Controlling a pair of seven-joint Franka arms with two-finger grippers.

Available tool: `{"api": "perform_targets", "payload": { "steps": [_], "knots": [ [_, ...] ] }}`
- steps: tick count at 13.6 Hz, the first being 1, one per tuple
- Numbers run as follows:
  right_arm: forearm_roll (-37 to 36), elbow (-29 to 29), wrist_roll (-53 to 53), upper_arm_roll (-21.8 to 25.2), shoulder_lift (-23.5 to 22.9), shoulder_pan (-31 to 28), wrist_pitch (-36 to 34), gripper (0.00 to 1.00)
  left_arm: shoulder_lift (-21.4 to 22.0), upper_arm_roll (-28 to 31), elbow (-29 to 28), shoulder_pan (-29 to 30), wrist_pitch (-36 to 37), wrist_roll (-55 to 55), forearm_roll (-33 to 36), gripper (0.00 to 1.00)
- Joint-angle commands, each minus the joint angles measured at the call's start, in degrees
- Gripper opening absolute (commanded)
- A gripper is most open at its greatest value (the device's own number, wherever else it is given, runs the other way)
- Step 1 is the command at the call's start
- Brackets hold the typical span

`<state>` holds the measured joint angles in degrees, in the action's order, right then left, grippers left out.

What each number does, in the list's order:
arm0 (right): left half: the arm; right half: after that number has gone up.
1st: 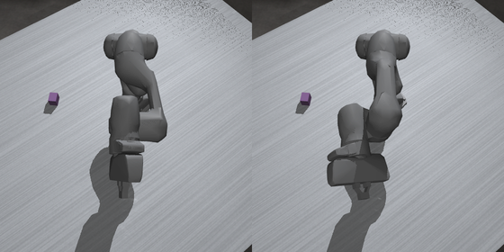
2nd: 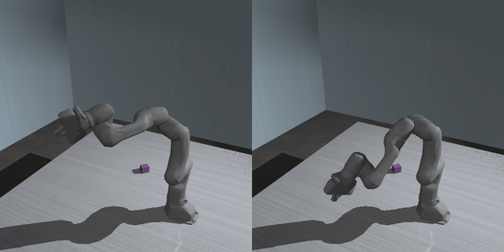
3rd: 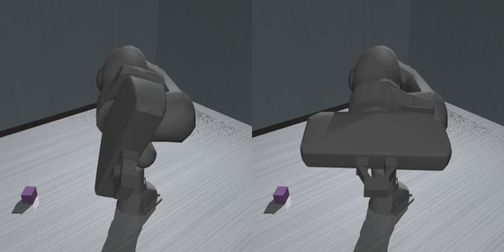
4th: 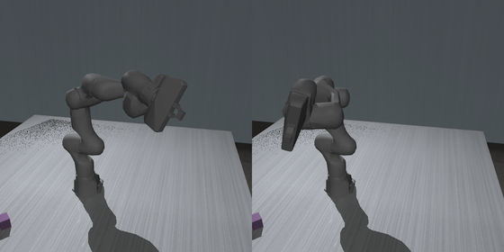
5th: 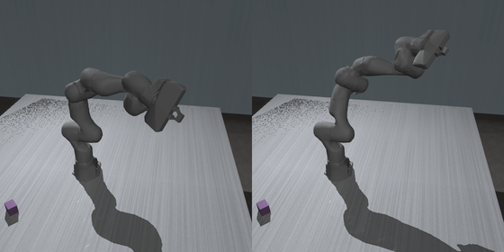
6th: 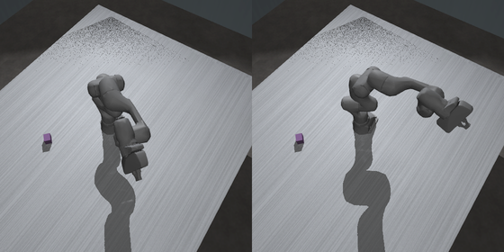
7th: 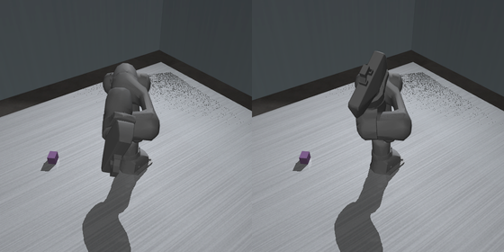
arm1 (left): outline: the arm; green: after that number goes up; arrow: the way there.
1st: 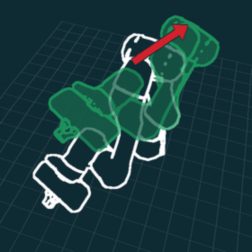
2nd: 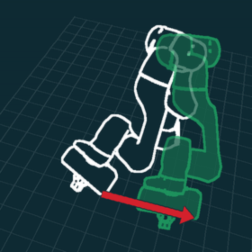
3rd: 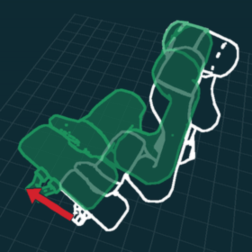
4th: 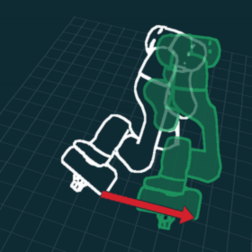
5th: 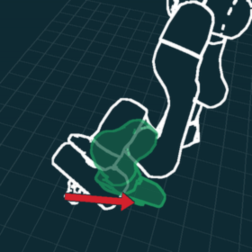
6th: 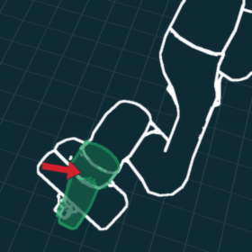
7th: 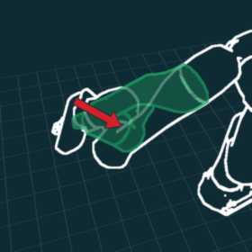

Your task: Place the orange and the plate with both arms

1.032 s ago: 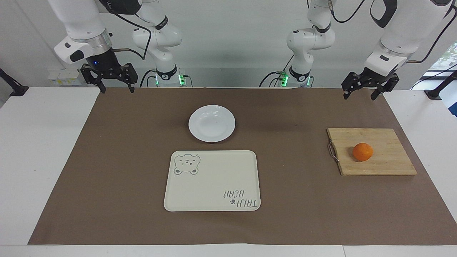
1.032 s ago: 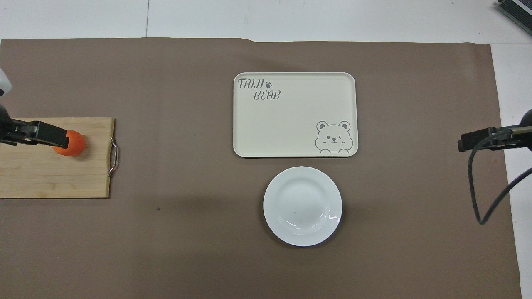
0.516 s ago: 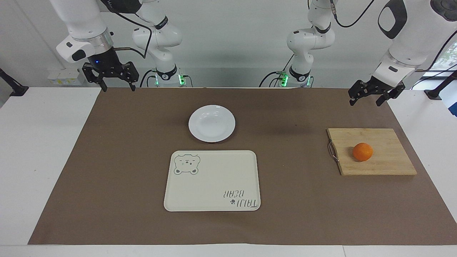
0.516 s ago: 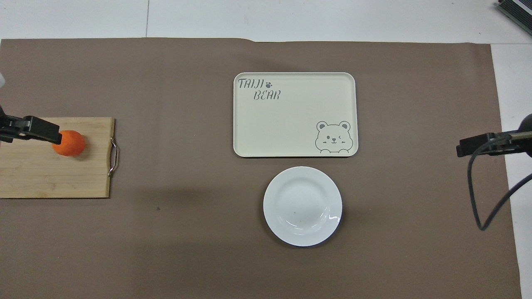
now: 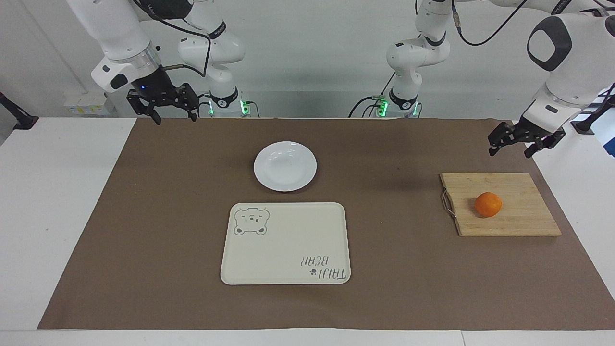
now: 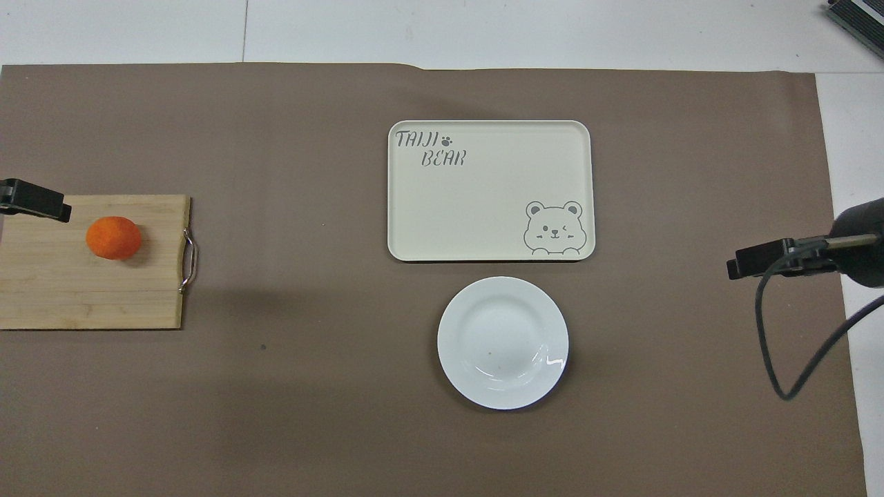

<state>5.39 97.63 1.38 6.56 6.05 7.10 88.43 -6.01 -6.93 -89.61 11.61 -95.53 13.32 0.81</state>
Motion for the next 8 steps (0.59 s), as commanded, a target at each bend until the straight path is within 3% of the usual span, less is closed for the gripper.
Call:
{"api": "perform_targets", "payload": {
  "steps": [1,8],
  "knots": [
    [1.3,3.0,-0.4,-0.3,2.2,-0.3,1.0,1.0,-2.9,-0.4,1.0,2.2,-3.2,4.3,-0.4,1.0],
    [1.4,4.5,-0.4,-0.4,2.3,-0.3,3.0,1.0,-8.6,-0.2,-3.3,3.2,-10.6,4.4,-0.3,1.0]
  ]
}}
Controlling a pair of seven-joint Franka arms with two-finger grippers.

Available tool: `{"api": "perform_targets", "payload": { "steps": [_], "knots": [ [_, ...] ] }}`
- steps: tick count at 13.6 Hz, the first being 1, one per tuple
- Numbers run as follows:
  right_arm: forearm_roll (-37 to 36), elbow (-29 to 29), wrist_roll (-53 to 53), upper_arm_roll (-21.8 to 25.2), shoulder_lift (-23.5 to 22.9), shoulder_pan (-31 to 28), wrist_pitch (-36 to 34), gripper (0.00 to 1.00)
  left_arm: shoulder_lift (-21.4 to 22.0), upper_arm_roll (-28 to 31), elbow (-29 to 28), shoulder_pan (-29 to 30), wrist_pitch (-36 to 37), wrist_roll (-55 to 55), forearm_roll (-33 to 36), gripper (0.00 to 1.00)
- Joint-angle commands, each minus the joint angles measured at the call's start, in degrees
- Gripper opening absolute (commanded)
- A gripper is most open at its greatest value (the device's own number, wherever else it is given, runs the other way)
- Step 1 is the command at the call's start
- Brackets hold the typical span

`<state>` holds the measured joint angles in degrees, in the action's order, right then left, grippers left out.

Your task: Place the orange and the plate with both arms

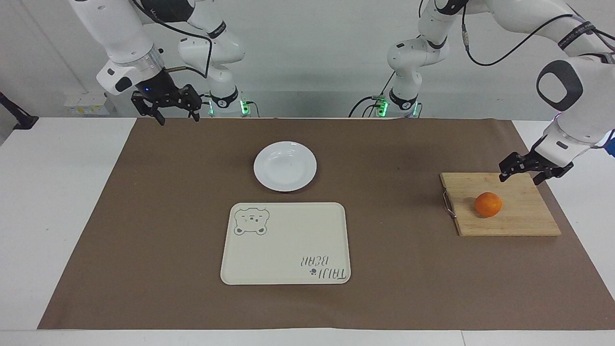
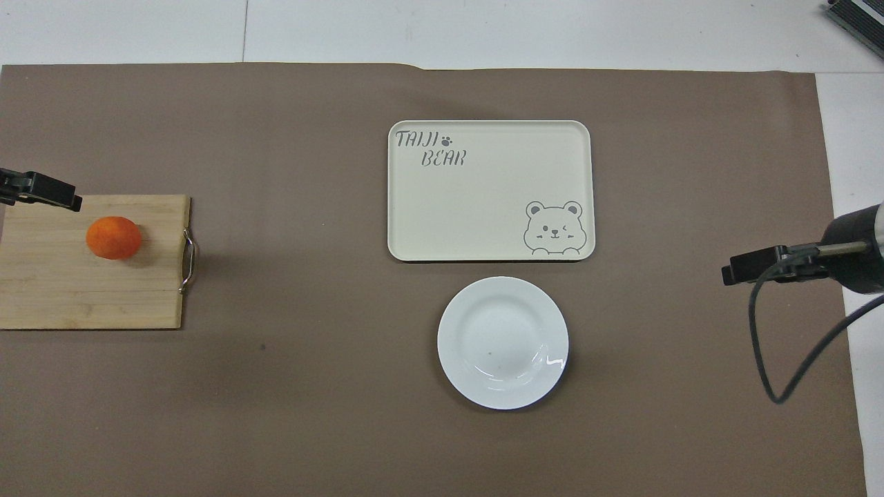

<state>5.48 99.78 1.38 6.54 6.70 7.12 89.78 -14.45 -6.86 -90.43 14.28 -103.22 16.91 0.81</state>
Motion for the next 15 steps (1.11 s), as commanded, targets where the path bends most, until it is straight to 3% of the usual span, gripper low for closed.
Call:
{"api": "perform_targets", "payload": {
  "steps": [1,6,15],
  "knots": [
    [1.2,2.3,-0.3,-0.4,1.6,-0.3,1.8,1.0,-0.2,-0.3,-4.8,1.0,-5.5,0.8,-0.4,1.0],
    [-5.7,0.1,-0.4,-0.6,0.2,-0.3,2.2,1.0,-2.3,-0.3,-9.8,2.2,-12.7,0.9,-0.3,1.0],
    [-5.0,0.2,-0.3,-0.9,0.1,-0.4,3.4,1.0,-3.6,-0.3,-20.6,3.5,-25.0,0.1,-0.5,1.0]
  ]
}}
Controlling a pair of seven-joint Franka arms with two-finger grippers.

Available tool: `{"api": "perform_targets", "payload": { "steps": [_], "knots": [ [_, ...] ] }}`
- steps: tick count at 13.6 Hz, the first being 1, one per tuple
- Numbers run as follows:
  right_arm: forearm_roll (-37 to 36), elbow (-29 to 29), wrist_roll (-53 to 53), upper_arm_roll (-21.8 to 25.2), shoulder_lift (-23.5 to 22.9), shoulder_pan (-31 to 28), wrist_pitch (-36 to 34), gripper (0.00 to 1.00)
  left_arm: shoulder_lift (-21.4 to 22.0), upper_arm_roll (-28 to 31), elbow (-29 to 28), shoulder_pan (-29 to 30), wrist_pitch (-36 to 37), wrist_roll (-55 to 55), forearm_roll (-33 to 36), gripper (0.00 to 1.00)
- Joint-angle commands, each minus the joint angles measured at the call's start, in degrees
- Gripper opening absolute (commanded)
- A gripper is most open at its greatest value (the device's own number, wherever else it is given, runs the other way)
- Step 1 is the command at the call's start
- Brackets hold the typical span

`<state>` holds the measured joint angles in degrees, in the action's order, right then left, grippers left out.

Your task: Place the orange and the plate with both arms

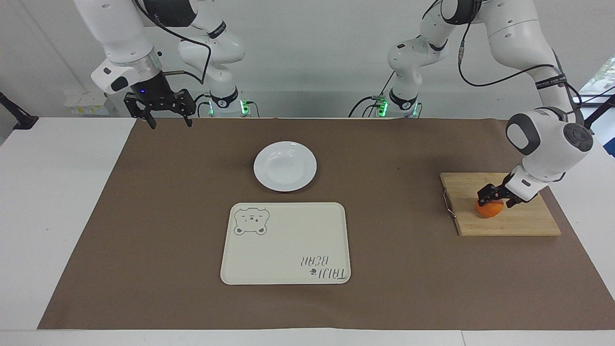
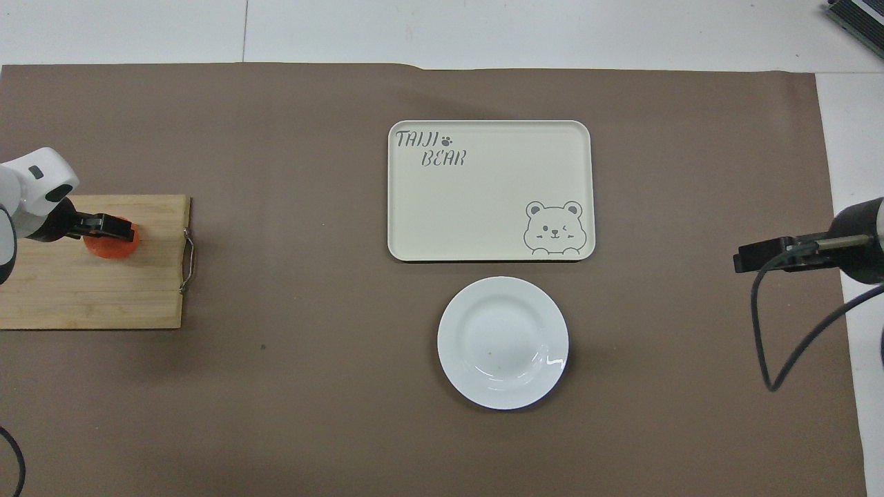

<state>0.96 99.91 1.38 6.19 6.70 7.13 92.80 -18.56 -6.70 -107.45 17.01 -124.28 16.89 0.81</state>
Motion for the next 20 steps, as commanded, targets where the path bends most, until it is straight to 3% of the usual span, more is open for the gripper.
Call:
{"api": "perform_targets", "payload": {
  "steps": [1,2,3,4,12,16,20],
  "knots": [
    [-0.4,0.4,-0.3,-0.6,0.3,-0.4,0.3,1.0,0.5,-0.4,-4.2,0.8,-4.9,0.0,-0.5,1.0],
    [-0.4,0.4,-0.4,-0.6,0.3,-0.4,0.4,1.0,0.5,-0.4,-4.1,0.7,-4.6,-0.2,-0.5,1.0],
    [-0.4,0.4,-0.5,-0.6,0.3,-0.4,0.6,1.0,0.5,-0.4,-3.7,0.4,-4.0,-1.1,-0.5,0.57],
    [-0.4,0.4,-0.6,-0.6,0.3,-0.4,0.7,1.0,0.5,-0.4,-3.6,0.4,-3.3,-2.7,-0.5,0.01],
    [-0.3,0.5,-0.8,-0.6,0.1,-0.4,0.9,1.0,4.4,-0.6,1.0,-1.1,1.8,-5.9,-0.3,0.0],
    [-0.3,0.5,-0.8,-0.6,0.1,-0.5,0.9,1.0,5.9,-0.7,9.3,-3.4,12.9,-8.0,0.2,0.0],
    [-0.2,0.7,-0.9,-0.7,0.1,-0.5,0.9,1.0,12.7,-1.1,10.9,-3.6,21.3,-7.9,0.2,0.0]
  ]
}}
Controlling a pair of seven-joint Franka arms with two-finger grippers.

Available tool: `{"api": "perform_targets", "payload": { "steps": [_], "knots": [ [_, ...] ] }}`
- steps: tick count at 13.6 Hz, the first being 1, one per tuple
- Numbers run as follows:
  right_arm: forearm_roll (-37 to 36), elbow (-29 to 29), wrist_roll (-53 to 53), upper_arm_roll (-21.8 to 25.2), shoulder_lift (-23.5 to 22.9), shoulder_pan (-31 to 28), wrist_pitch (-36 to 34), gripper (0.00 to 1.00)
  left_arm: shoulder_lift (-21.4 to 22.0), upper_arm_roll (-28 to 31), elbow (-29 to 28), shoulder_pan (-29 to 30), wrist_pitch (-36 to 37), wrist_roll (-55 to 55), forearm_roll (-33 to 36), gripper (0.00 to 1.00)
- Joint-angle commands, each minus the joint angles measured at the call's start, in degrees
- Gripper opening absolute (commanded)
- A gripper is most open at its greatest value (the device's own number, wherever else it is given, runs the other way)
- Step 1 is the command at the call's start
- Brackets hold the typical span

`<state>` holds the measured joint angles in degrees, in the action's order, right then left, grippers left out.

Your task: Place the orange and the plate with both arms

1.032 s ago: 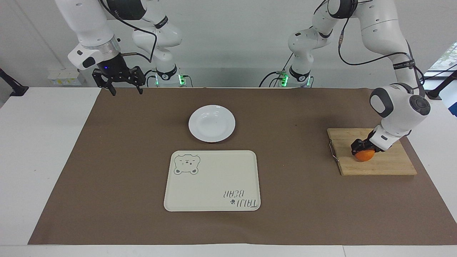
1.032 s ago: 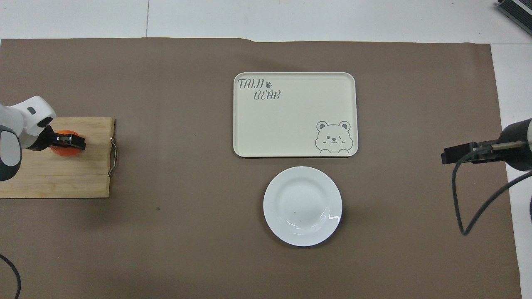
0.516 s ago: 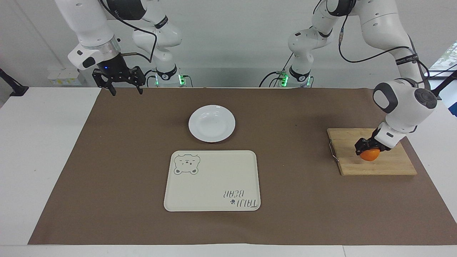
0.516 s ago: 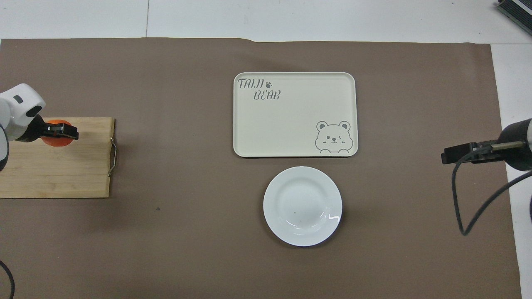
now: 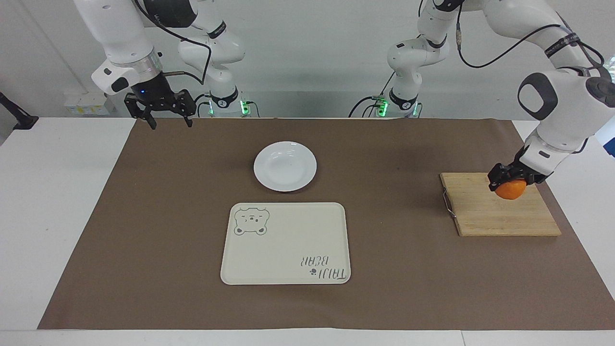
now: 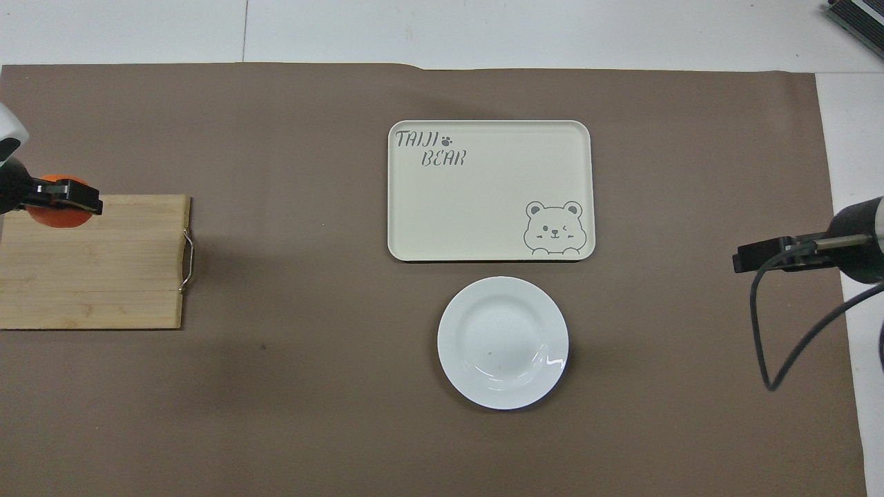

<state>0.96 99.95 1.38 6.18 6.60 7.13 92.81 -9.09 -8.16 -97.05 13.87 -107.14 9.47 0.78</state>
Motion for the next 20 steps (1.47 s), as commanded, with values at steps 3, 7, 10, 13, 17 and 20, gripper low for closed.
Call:
{"api": "perform_targets", "payload": {
  "steps": [3,7,10,13,17,20],
  "knots": [
    [-0.1,0.7,-0.9,-0.6,0.2,-0.4,0.9,1.0,3.7,-0.6,7.6,-0.3,14.5,-0.5,0.2,0.0],
    [0.0,0.7,-0.9,-0.6,0.2,-0.4,0.9,1.0,4.0,-1.1,10.6,-0.8,18.7,-0.6,-0.3,0.0],
    [0.3,0.7,-0.9,-0.6,0.2,-0.4,0.9,1.0,5.0,-1.3,8.9,-3.6,17.4,-1.8,-0.3,0.0],
    [0.3,0.7,-0.9,-0.6,0.2,-0.4,0.9,1.0,5.6,-1.3,7.5,-8.8,17.1,-7.3,-0.3,0.0],
    [0.3,0.7,-0.9,-0.6,0.2,-0.4,0.9,1.0,7.3,-1.4,3.5,-16.9,13.4,-16.7,-0.3,0.0],
    [0.3,0.9,-0.9,-0.6,0.2,-0.4,0.9,1.0,6.7,-1.4,1.9,-23.1,10.7,-22.6,-0.3,0.0]
  ]
}}
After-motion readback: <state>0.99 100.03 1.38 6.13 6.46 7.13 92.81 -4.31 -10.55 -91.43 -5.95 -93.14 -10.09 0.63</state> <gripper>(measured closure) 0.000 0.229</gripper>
